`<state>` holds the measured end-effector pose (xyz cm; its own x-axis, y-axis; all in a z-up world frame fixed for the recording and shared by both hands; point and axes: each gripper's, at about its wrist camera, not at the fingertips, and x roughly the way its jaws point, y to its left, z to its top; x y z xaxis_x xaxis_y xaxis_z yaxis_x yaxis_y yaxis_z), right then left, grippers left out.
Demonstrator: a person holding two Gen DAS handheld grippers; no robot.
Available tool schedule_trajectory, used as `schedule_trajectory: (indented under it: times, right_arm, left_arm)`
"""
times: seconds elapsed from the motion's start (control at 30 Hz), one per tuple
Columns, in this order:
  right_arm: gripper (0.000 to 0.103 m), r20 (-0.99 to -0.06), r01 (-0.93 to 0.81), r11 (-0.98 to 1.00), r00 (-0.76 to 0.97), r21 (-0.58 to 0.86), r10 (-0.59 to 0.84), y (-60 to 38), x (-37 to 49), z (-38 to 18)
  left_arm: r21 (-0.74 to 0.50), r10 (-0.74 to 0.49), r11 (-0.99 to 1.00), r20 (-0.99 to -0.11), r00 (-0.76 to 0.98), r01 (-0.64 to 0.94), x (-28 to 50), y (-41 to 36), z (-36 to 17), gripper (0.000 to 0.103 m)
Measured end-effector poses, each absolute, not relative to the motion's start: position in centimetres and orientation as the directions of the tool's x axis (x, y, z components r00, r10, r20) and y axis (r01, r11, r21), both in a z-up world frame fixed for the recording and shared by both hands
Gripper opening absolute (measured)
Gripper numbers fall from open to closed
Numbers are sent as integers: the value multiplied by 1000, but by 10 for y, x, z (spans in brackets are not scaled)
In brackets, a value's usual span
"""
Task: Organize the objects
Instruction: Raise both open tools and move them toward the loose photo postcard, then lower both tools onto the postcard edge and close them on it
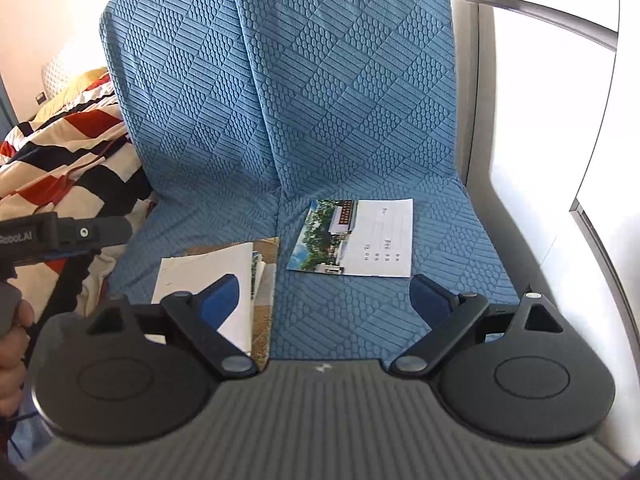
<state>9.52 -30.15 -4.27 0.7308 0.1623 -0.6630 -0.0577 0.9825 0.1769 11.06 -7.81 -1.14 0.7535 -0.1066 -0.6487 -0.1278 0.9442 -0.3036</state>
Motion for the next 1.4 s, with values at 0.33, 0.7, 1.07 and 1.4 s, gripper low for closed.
schedule_trajectory:
  times: [0.33,0.7,1.07,1.4]
  right_arm:
    - [93,-640,-29,973,748,231,174,-322,92,-56]
    - [93,-634,-20,950,740,313,225,-335,99,-83]
    - [74,-641,136,887,740,440,205,-359,123,-129]
    - [56,-651,274,792,734,546,195,-369,160,-176]
  left_arm:
    - [-335,-144,935,-666,732,-120,126,-91,-29,99]
    - [-374,-164,914,-691,704,-155,153,-99,-59,96]
    - [-518,-265,832,-685,679,-197,199,-103,-91,96]
    - [-629,-392,743,-686,613,-228,253,-110,-137,96]
